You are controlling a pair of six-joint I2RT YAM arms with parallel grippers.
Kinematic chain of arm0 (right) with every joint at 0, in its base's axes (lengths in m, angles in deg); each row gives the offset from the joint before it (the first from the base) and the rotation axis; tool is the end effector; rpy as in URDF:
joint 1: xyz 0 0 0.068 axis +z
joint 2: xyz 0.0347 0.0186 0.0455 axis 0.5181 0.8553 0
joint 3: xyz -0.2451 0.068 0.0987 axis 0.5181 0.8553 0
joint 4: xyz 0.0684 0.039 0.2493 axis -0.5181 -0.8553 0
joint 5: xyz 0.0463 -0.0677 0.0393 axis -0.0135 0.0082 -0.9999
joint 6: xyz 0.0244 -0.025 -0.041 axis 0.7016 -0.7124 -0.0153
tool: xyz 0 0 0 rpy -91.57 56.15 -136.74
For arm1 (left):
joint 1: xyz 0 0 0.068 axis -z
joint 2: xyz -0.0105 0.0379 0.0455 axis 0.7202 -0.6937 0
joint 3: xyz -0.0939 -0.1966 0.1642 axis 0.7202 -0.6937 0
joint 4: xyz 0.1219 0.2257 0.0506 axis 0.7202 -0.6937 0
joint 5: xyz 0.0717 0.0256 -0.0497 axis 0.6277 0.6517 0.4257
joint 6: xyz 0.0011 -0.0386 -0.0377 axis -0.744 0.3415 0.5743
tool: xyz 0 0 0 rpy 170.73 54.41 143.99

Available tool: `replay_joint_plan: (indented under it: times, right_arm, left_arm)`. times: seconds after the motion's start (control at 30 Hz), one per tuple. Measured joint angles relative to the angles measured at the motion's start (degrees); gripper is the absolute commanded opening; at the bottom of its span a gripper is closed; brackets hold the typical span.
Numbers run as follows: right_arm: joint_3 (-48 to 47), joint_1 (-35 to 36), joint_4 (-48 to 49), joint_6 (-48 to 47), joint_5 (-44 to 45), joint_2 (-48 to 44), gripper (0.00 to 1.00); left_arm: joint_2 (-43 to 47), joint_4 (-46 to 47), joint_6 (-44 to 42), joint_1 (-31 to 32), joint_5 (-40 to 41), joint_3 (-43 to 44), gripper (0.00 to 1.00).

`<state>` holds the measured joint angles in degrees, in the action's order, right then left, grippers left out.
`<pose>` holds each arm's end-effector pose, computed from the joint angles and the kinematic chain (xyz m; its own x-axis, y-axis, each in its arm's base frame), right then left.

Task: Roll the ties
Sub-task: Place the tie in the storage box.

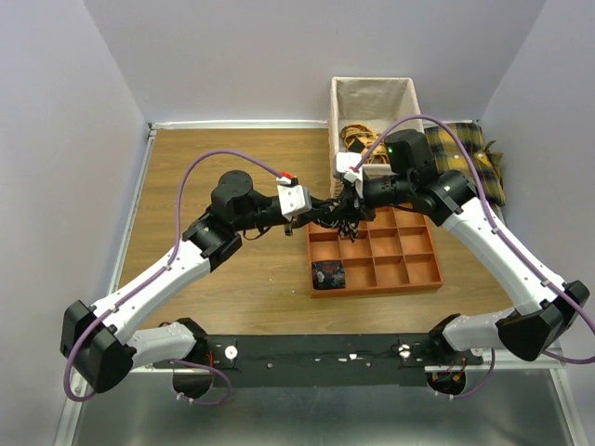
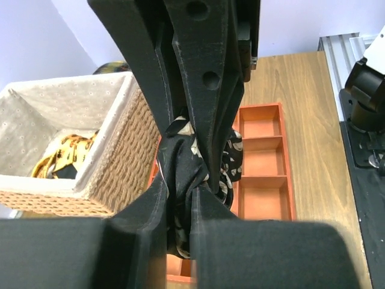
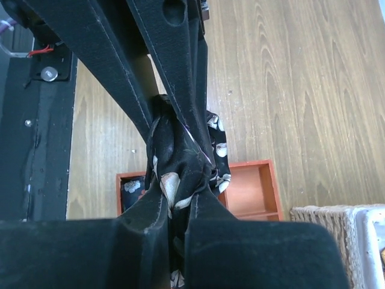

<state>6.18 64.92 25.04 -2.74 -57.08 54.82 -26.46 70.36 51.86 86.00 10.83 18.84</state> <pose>0.2165 0.1735 0.3978 0.1077 -0.4506 -0.8862 -0.9880 0.0505 -0.1457 0.1855 -0.1851 0.3664 0.2008 0.0640 -0.9775 0.9633 0.1688 0.2089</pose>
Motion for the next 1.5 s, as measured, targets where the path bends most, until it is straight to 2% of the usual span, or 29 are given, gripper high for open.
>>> replay_joint_plan:
  times: [0.03, 0.07, 0.1, 0.13, 0.27, 0.5, 0.77, 1.03, 1.23, 1.5]
  right_arm:
    - [0.4, 0.0, 0.2, -0.1, 0.0, -0.1, 0.01]
    - [0.9, 0.0, 0.4, -0.1, -0.1, -0.1, 0.01]
    - [1.9, 0.0, 0.5, 0.0, -0.4, -0.4, 0.01]
    - [3.2, 0.1, 1.0, 0.1, -0.7, -0.8, 0.0]
    - [7.9, 0.4, 3.3, 0.5, -0.8, -1.9, 0.01]
    - [12.8, -1.4, 10.7, 1.9, 2.9, 0.7, 0.0]
    - [26.9, -6.5, 32.8, 9.7, 3.6, 2.2, 0.01]
    - [37.6, -6.7, 50.4, 19.1, 8.5, 3.7, 0.01]
    - [43.0, -6.7, 53.1, 25.8, 16.7, 2.0, 0.01]
    - [41.8, -6.7, 47.4, 36.3, 28.7, 0.7, 0.01]
  left_arm:
    - [0.0, 0.2, 0.1, 0.0, 0.0, -0.2, 0.68]
    - [0.0, 0.2, 0.2, 0.0, 0.0, -0.5, 0.74]
    - [0.0, 0.2, 0.0, -0.2, 0.7, -0.9, 0.9]
    - [0.0, 0.6, 0.3, -0.3, 1.8, -1.3, 0.99]
    - [0.0, 0.9, -0.5, -1.3, 3.4, -3.0, 0.99]
    - [2.5, 1.1, -0.5, -2.1, 1.7, -4.5, 0.99]
    - [6.9, 0.7, -0.8, -5.9, 1.7, -8.5, 0.99]
    - [7.0, 1.3, -0.7, -6.3, 1.7, -9.8, 0.99]
    - [7.0, 3.6, 0.0, -6.5, 1.7, -11.1, 0.99]
    - [7.1, 6.3, 0.6, -7.0, 1.1, -11.5, 0.99]
